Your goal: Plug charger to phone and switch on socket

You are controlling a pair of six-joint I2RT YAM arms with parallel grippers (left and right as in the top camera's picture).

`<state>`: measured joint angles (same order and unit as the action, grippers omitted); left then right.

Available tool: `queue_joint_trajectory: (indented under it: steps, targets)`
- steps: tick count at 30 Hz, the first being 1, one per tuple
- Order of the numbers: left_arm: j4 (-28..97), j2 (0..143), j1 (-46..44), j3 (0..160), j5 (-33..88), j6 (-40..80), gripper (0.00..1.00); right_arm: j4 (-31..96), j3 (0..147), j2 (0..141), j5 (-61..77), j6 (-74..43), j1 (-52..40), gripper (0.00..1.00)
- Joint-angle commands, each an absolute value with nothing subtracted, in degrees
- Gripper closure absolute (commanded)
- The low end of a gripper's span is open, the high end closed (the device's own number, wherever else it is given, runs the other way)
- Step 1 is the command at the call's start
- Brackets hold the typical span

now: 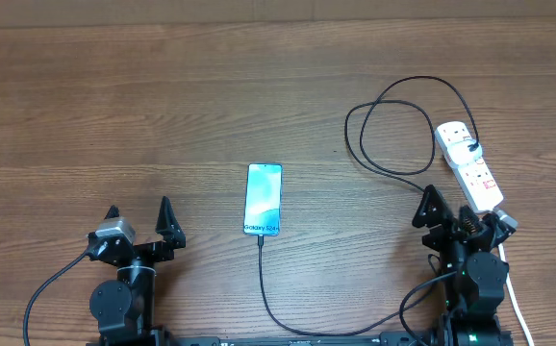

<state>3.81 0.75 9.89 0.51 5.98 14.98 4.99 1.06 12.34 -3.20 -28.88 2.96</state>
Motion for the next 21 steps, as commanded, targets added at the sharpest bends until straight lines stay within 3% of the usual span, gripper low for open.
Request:
queue_joint_trajectory:
  steps: [1, 21]
  targets:
    - [3.99, 0.21, 10.11, 0.27, 5.82, 14.13, 0.01, 4.89, 0.45, 7.44, 0.86, -12.75, 2.61, 0.00]
    - [3.99, 0.21, 10.11, 0.27, 5.82, 14.13, 0.00, 4.84, 0.45, 0.16, 0.95, -1.85, 2.74, 0.00]
